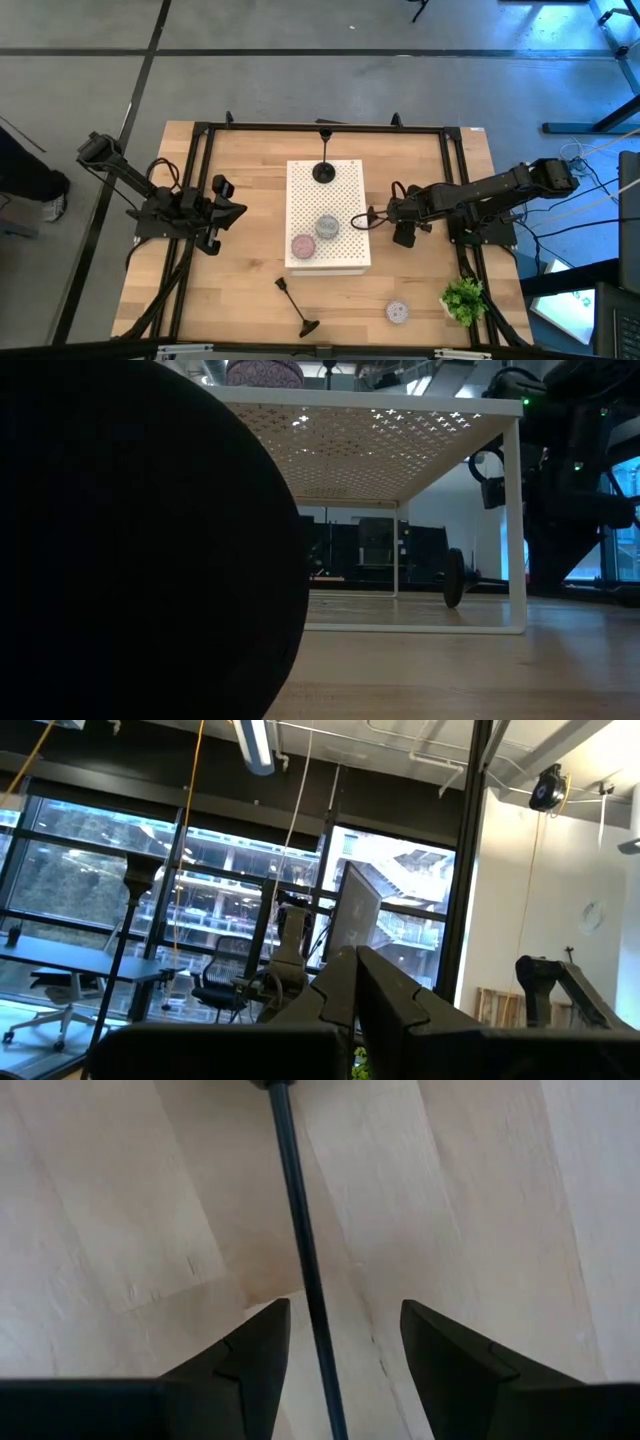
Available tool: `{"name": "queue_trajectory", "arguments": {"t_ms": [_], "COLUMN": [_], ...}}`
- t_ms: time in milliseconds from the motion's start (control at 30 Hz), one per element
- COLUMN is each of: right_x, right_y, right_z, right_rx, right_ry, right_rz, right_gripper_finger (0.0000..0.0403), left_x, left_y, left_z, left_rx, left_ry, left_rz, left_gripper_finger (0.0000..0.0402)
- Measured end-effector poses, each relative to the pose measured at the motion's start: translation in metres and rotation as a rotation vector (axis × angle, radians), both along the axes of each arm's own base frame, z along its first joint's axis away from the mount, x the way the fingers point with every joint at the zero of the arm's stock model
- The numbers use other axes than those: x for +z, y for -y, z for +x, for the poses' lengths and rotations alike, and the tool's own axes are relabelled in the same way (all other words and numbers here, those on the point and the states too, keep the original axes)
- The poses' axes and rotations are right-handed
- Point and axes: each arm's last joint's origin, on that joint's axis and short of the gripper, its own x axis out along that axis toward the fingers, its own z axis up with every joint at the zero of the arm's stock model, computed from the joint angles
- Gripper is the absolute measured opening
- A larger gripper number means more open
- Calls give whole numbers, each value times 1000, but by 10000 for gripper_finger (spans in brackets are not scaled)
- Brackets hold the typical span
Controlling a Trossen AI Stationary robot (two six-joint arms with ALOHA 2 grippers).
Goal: Pick & Place candle stick holders
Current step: Put the top black candle holder on the shelf
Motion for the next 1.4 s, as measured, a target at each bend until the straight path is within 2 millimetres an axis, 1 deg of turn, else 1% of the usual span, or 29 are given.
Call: {"name": "queue_trajectory", "arguments": {"t_ms": [433, 767, 1167, 1400], "right_x": [0, 0, 0, 0], "right_y": [0, 1, 2, 3], "right_z": [1, 1, 1, 1], "right_rx": [-3, -65, -89, -90], "right_ry": [11, 21, 18, 17], "right_rz": [-6, 9, 51, 47], "right_gripper_finger": [195, 193, 154, 139], "left_x": [0, 0, 0, 0], "left_y": [0, 0, 0, 0], "left_z": [0, 0, 0, 0], "left_rx": [0, 0, 0, -2], "left_ry": [0, 0, 0, 1], "left_rz": [1, 1, 1, 2], "left_gripper_finger": [4, 4, 4, 5]}}
